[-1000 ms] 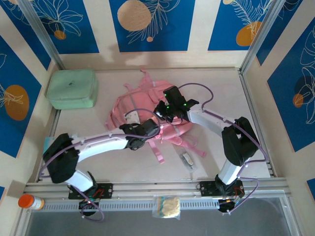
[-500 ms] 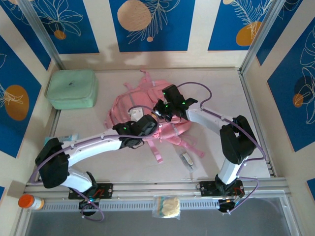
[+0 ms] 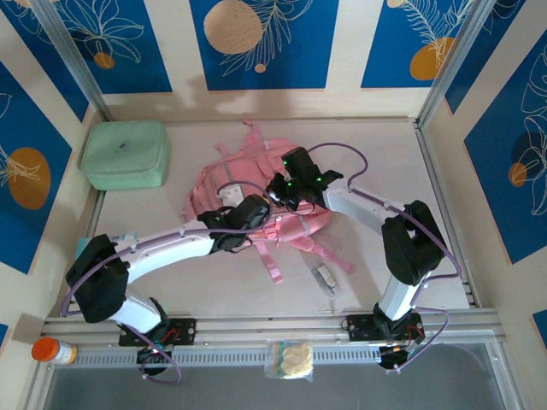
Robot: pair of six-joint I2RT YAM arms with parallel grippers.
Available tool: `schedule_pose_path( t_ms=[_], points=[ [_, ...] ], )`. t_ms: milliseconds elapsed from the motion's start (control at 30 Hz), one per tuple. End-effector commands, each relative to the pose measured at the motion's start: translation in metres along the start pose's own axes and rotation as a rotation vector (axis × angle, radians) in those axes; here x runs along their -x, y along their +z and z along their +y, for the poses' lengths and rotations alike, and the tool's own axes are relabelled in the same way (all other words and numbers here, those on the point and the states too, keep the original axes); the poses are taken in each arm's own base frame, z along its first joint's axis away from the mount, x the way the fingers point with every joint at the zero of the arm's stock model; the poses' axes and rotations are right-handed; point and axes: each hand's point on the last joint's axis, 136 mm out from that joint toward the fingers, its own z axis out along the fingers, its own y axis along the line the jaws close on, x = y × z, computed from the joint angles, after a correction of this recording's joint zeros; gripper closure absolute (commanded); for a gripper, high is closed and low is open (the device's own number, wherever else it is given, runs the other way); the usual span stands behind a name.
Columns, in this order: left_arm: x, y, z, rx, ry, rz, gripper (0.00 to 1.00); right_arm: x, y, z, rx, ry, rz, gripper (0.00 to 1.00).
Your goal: Pack books, pencil case, and school supplies into a backpack
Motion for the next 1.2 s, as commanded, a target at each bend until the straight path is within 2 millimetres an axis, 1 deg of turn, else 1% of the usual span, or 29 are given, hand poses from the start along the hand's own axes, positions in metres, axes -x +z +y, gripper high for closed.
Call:
schedule_pose_path(
  t_ms=[0,67,133,233,333,433,533,633,700,833,933,1033,1100,1167],
  points=[
    [-0.001,0.007,0.006,0.025,-0.063,-0.013,0.52,0.002,-0.006,0.031,0.105,-0.039,-0.007,1.00],
    [-0.002,0.011,0.005,0.028,-0.079,-0.004,0.53,0.002,-0.005,0.031,0.105,-0.038,-0.006,1.00],
    [-0.005,0.016,-0.002,0.012,-0.074,0.002,0.55,0.002,-0.004,0.031,0.107,-0.033,0.000,1.00],
    [-0.004,0.021,-0.006,0.030,-0.081,0.010,0.58,0.001,-0.004,0.032,0.111,-0.034,0.003,1.00],
    [-0.002,0.024,-0.004,0.065,-0.084,-0.004,0.61,0.002,-0.005,0.031,0.108,-0.034,-0.003,1.00],
    [0.000,0.026,0.001,0.093,-0.092,-0.020,0.68,0.002,-0.007,0.031,0.110,-0.038,-0.004,1.00],
    [0.001,0.027,0.004,0.085,-0.108,-0.020,0.75,0.003,-0.008,0.029,0.105,-0.038,-0.008,1.00],
    [0.005,0.023,0.004,0.055,-0.110,-0.034,0.83,0.004,-0.009,0.027,0.102,-0.036,-0.010,1.00],
    [0.009,0.017,0.006,0.050,-0.099,-0.045,0.85,0.004,-0.009,0.025,0.100,-0.038,-0.008,1.00],
    [0.016,0.006,0.017,0.066,-0.055,-0.061,0.92,0.007,-0.010,0.023,0.101,-0.041,-0.009,1.00],
    [0.017,0.000,0.022,0.044,-0.019,-0.042,0.99,0.008,-0.013,0.024,0.094,-0.063,-0.011,1.00],
    [0.017,-0.006,0.022,-0.009,0.041,-0.025,1.00,0.008,-0.016,0.027,0.092,-0.098,-0.011,1.00],
    [0.011,-0.008,0.019,-0.055,0.094,0.018,1.00,0.006,-0.016,0.029,0.093,-0.134,0.001,1.00],
    [0.004,-0.013,0.017,-0.089,0.167,0.064,1.00,0.006,-0.017,0.031,0.076,-0.206,-0.005,1.00]
  ],
)
